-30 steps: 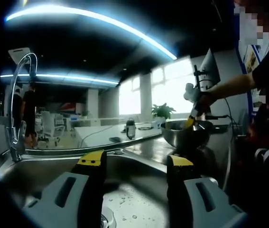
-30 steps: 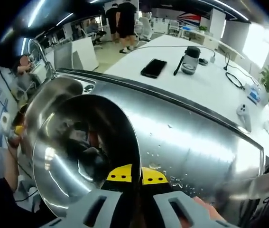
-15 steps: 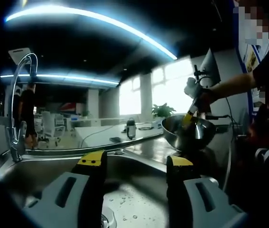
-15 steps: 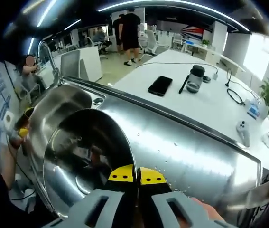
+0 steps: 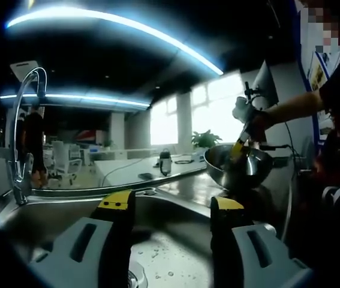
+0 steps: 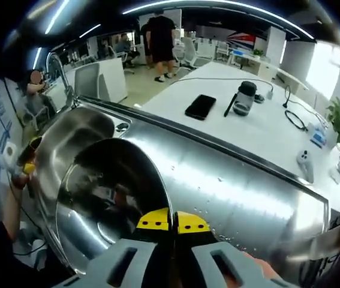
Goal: Pick up bowl with dirty water move over sink pour dirty water into sink return bowl to place
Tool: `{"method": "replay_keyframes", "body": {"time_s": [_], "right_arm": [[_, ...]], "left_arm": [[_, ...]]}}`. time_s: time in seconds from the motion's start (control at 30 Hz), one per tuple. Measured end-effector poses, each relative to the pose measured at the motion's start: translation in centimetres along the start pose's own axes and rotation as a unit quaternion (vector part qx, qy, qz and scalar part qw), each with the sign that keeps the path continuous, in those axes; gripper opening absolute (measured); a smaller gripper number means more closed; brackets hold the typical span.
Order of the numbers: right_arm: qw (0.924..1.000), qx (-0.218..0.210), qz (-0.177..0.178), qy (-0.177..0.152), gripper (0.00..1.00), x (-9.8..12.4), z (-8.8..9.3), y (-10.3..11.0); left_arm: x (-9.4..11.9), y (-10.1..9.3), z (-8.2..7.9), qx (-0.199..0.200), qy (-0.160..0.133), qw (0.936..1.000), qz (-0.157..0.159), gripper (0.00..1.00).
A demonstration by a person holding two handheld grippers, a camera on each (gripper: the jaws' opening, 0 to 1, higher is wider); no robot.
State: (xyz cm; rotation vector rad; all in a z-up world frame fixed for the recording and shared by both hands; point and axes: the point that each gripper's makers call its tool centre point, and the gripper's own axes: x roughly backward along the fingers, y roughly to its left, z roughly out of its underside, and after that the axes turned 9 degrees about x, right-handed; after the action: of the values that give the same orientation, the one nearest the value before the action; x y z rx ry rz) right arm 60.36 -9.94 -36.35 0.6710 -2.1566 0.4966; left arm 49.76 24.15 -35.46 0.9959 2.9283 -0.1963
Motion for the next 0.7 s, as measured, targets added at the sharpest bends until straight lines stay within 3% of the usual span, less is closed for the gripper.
{"method": "replay_keyframes", "body": {"time_s": [0.3,0.7], "right_arm": [[0.9994,0.004,0.0,0.035,0.0,0.1,0.59,0.17],[0.9993,0.0,-0.002,0.037,0.0,0.43,0.22,0.65]], "left_arm": [[0.06,-0.02,-0.06,-0.001,-0.001,1.0,-0.001,0.49],[0.06,-0.01,-0.11,-0.004,-0.002,1.0,0.001,0.49]]}}
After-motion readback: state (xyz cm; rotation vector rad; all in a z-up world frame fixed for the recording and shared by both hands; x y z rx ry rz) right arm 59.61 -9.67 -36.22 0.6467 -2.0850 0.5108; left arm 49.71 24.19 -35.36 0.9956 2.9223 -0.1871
